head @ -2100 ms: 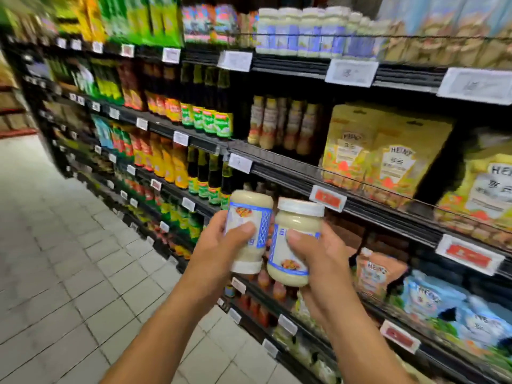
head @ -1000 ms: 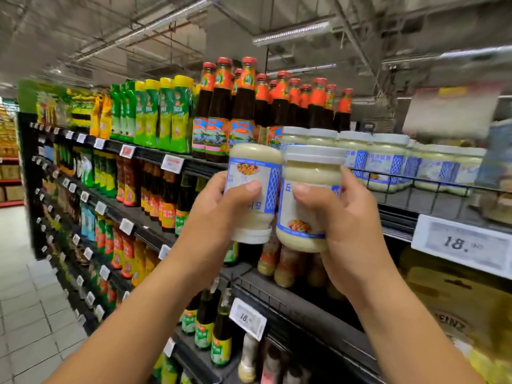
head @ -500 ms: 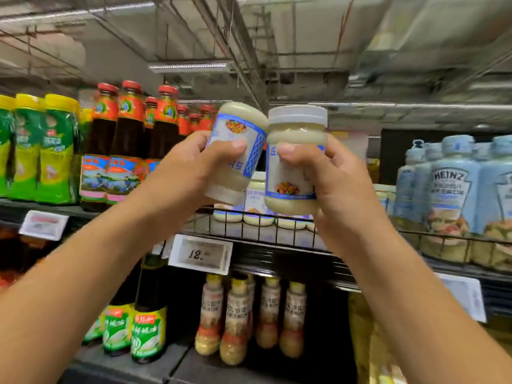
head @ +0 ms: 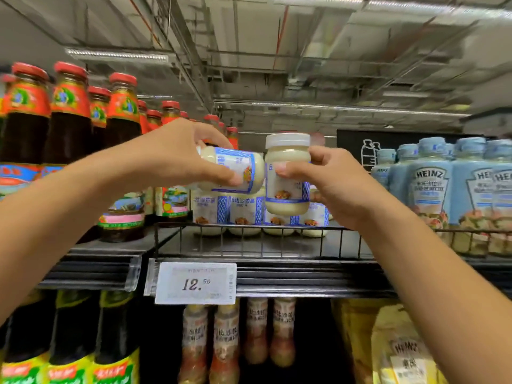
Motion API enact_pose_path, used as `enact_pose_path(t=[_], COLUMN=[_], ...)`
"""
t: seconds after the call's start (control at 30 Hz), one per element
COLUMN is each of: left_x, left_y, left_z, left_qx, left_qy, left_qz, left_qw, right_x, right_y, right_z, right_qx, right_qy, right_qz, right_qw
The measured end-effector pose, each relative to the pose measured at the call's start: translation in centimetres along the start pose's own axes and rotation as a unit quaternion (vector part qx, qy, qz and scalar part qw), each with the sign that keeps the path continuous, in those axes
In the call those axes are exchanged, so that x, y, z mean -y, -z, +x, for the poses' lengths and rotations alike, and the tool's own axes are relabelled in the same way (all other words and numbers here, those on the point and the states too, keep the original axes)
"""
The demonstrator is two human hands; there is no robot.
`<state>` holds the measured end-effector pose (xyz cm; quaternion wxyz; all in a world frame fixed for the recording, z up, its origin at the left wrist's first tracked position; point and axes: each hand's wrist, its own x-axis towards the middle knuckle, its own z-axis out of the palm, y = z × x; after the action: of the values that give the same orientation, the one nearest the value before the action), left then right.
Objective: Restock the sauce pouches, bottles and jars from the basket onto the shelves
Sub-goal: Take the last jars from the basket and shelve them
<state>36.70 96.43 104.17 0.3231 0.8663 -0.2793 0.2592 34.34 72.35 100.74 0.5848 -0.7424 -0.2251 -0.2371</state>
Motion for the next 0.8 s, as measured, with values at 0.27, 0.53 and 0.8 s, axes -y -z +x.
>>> enact_pose_path(t=[0.27,0.53,0.8], left_x=[0.9,1.5,2.6], left_y=[-0.4,0.3,0.1], left_z=[0.7,0.5,0.5], left_qx=[0.059,0.124,0.152], left_qy=[-0.011,-0.053,-0.076], left_qz=[0.049,0.122,0.106], left_qw=[0.997,0.983,0.980], right_x=[-0.6,-1.2,-1.1], right_y=[0.9,-0.5,-2.2], right_z=[0.6,1.6,1.9], right_qx=[0.067,0.112,0.131], right_qy=[-0.032,-0.048,-0.059], right_qz=[-0.096,-0.132,-0.150], right_qw=[0.993,0.984,0.978])
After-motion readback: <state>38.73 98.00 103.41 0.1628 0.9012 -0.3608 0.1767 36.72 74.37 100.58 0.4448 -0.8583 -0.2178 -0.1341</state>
